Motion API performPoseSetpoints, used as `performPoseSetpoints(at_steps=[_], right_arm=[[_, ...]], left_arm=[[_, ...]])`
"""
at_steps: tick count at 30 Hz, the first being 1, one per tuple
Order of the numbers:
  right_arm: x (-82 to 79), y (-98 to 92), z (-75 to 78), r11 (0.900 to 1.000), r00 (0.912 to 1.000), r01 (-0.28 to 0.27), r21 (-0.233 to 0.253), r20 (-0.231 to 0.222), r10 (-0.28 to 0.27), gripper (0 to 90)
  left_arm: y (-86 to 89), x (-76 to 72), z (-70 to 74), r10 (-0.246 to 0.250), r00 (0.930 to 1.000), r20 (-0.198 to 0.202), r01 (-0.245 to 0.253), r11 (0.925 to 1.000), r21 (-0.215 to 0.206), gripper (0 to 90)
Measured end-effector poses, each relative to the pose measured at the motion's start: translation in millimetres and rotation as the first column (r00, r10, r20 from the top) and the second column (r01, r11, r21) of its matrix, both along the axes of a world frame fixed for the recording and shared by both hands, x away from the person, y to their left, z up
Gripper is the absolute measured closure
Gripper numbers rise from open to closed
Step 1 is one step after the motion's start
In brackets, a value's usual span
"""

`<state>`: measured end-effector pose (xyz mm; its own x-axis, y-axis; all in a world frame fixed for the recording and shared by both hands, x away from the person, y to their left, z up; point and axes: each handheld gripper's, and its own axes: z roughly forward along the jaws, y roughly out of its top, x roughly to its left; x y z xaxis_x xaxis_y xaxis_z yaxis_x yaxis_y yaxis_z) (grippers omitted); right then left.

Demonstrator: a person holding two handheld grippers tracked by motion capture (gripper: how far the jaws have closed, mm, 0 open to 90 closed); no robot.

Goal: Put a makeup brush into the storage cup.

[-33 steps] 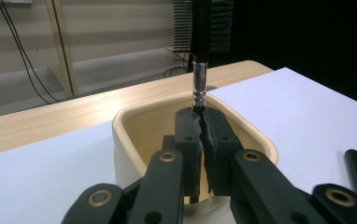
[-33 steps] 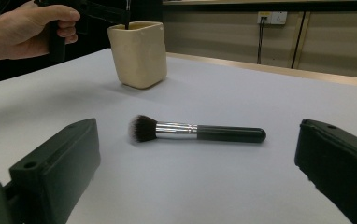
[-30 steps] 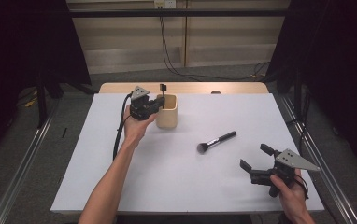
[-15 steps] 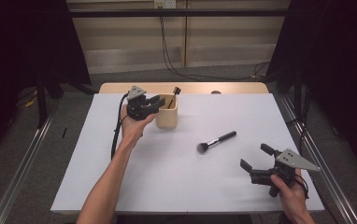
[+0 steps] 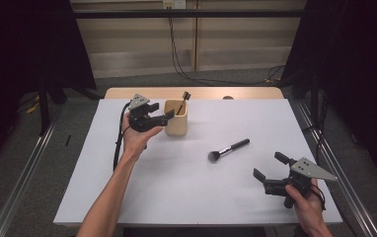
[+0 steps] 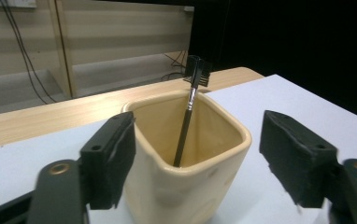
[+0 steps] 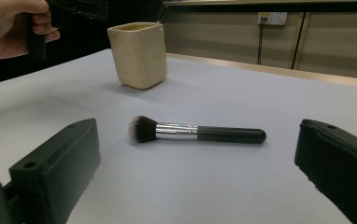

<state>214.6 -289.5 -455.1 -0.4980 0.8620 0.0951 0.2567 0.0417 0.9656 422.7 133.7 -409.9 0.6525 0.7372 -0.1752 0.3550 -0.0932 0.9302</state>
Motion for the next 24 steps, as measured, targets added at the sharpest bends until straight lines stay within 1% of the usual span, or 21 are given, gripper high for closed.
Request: performPoseSetpoints(at_steps=[2,4,5,6,8,11,15,16,19,20,21,23,24], right_arm=[[0.2,0.0,-0.1,1.0,1.0,0.0,0.0,-0.001,0.0,0.0],[0.3,0.0,-0.2,1.0,1.0,0.001,0.0,-0.001,-0.001,0.0],[0.3,0.0,-0.2,1.0,1.0,0.002,0.0,-0.002,-0.002,0.0],[0.4,0.5,-0.1,1.0,1.0,0.004,0.004,-0.002,-0.004,0.0],[0.3,0.8,0.0,1.0,1.0,0.004,0.004,-0.001,-0.004,0.0],[0.2,1.2,0.0,1.0,1.0,0.003,0.004,-0.001,-0.003,0.0],[0.1,0.5,0.0,1.0,1.0,0.001,0.0,0.0,-0.001,0.0],[0.3,0.8,-0.1,1.0,1.0,0.003,0.004,-0.001,-0.003,0.0],[0.9,0.9,-0.2,1.0,1.0,0.002,-0.001,-0.003,-0.002,0.0],[0.6,1.2,-0.1,1.0,1.0,0.001,-0.002,-0.002,-0.001,0.0],[0.5,1.3,-0.1,1.0,1.0,0.001,-0.002,-0.002,-0.001,0.0],[0.4,1.2,0.0,1.0,1.0,0.004,0.003,-0.003,-0.004,0.0],[0.4,0.9,-0.1,1.0,1.0,0.004,0.003,-0.002,-0.004,0.0]], left_arm=[[1.5,-3.0,2.2,0.011,0.9998,-0.013,-0.011,0.9999,-0.007,20.6],[2.9,-6.5,4.6,0.008,1.0,0.0,-0.008,0.9999,-0.012,17.1],[3.6,-8.2,5.7,0.013,0.9999,0.002,-0.013,0.9999,-0.009,14.9],[4.6,-9.8,6.4,0.009,0.9999,0.003,-0.009,0.9998,-0.018,12.6],[6.4,-11.6,6.7,0.006,1.0,0.006,-0.006,0.9999,-0.015,10.1],[10.4,-12.9,5.3,0.005,0.9999,-0.013,-0.005,0.9999,-0.012,9.0],[14.4,-18.0,2.0,0.006,0.9999,-0.015,-0.006,0.9999,-0.014,5.3],[16.1,-19.1,1.5,0.001,0.9999,-0.01,-0.001,0.9999,-0.015,4.4],[18.3,-22.6,2.2,0.011,0.9998,0.014,-0.011,0.9999,0.003,3.2],[19.7,-23.9,2.9,0.018,0.9997,0.017,-0.018,0.9998,0.002,3.2],[21.7,-25.3,4.0,0.028,0.9994,0.021,-0.028,0.9995,-0.013,3.2],[24.6,-27.6,5.9,0.039,0.9989,0.025,-0.039,0.9991,-0.015,3.2],[27.0,-30.1,6.8,0.027,0.9992,0.03,-0.027,0.9995,-0.014,3.3]])
